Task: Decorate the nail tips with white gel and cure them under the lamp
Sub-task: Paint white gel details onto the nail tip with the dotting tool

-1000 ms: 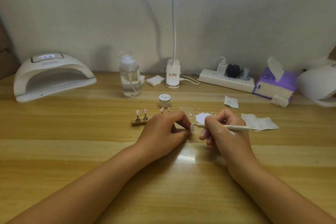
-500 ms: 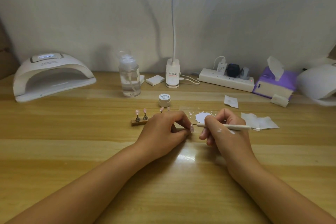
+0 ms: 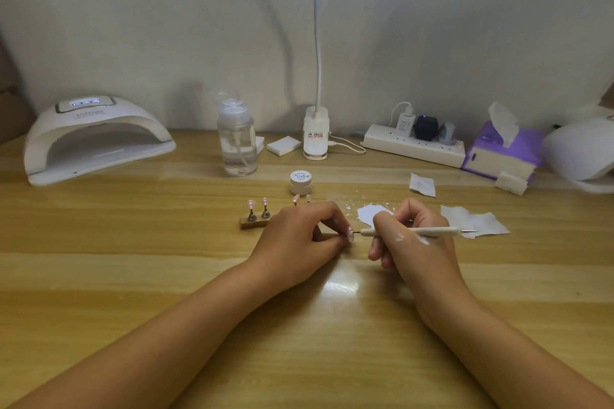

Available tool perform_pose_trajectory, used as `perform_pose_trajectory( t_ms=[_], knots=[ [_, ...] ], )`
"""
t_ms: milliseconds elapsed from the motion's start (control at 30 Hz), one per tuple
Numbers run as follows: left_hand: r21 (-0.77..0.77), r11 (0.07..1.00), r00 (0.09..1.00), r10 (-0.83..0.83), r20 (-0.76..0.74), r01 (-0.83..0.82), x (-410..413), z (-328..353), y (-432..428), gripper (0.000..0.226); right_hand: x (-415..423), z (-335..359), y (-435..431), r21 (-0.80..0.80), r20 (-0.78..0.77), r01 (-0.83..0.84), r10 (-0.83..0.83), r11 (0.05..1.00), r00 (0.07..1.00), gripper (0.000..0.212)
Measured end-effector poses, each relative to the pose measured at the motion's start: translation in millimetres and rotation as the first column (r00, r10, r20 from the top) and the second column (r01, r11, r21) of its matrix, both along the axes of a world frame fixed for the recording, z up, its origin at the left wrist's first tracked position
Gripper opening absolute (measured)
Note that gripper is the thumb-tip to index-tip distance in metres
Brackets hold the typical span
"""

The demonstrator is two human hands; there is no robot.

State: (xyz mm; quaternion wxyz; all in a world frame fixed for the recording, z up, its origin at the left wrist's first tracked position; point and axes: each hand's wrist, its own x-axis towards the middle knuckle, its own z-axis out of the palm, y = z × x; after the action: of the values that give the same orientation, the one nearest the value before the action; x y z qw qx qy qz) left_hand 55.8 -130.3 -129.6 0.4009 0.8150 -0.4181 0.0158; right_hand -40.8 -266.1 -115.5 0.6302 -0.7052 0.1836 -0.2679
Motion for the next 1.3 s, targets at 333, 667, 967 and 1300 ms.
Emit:
perform_pose_trajectory(
  t_ms=[333,667,967,1300],
  knots=[
    [0.005,1.000,1.000,-0.007,-0.013,0.007,-0.2,0.7,0.3,0.016,-0.4,0.7,-0.1,0.015,0.001,0.022,-0.022,1.000,1.000,0.026],
    [0.012,1.000,1.000,-0.011,-0.014,0.011,-0.6,1.2,0.5,0.020,-0.2,-1.5,-1.0,-0.019,-0.022,0.012,-0.012,1.000,1.000,0.028],
    [0.008,1.000,1.000,-0.007,0.000,0.007,-0.9,2.1,0.1,0.024,-0.5,0.2,-0.5,0.006,0.000,0.019,-0.019,1.000,1.000,0.024],
    [0.010,1.000,1.000,0.008,0.001,-0.008,-0.7,1.4,-0.4,0.021,0.2,-1.9,-0.2,0.019,0.008,-0.010,0.009,1.000,1.000,0.022]
  ],
)
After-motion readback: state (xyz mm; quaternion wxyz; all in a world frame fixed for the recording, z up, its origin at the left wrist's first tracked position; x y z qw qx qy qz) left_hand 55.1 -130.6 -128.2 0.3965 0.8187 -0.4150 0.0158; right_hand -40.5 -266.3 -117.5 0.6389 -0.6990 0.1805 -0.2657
